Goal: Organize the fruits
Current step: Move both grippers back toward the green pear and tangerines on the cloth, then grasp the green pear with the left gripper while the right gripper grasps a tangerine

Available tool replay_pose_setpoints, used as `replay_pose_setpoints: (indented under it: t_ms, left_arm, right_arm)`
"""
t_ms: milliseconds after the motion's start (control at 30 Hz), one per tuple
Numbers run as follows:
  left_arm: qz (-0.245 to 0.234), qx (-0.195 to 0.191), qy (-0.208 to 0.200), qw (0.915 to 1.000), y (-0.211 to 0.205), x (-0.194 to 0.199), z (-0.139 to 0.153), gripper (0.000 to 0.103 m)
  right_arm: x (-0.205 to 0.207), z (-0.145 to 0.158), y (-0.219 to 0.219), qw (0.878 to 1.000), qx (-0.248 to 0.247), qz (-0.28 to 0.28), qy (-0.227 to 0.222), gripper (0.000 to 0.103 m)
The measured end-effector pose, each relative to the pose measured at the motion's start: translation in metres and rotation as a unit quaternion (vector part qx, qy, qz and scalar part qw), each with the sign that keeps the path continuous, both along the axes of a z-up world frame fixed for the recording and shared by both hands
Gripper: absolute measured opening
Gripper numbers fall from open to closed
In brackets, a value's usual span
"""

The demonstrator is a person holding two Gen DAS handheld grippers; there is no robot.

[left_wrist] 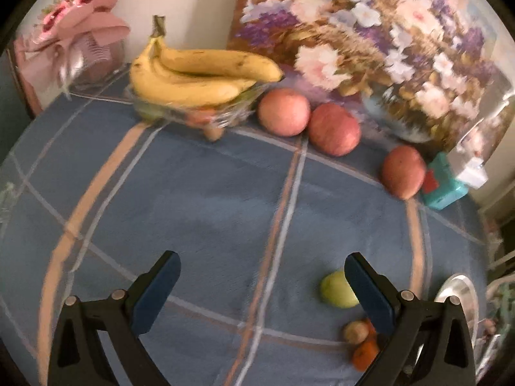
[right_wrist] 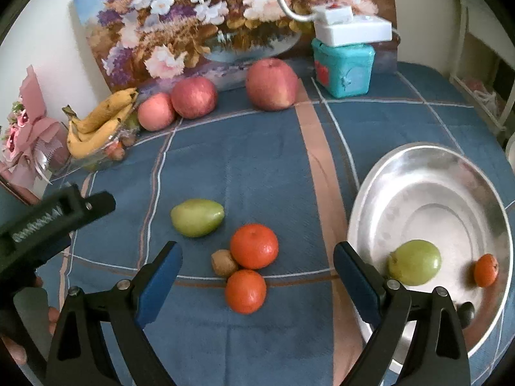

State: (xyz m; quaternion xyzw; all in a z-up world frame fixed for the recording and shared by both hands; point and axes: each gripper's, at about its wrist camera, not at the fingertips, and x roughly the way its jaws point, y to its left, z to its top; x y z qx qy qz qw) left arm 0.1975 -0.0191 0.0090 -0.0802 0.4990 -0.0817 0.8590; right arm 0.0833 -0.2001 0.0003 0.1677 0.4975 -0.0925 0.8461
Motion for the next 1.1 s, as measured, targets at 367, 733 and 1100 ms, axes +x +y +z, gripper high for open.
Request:
replay_pose_setpoints:
  t_ms: [367, 733, 1100]
  left_arm:
    - [-0.078, -0.057, 0.072, 0.9927, -0.047, 0.015, -0.038, 0.102]
    - [-0.125, -0.073, 0.114, 0.9829, -0.077, 0.016, -0.061, 0.065]
    - [-0.106, -0.072, 0.128, 0.9835, -0.071, 0.01, -0.06, 0.057]
  right_arm:
    - [0.021, -0.026, -0.001, 1.0, -0.001, 0.004, 0.029, 0.095]
    - [0.028, -0.038, -0.001, 0.999, -0.002, 0.005, 0.04, 0.068]
    - [0.024, -0.035, -0.001, 0.999, 0.012, 0.003, 0.032, 0.042]
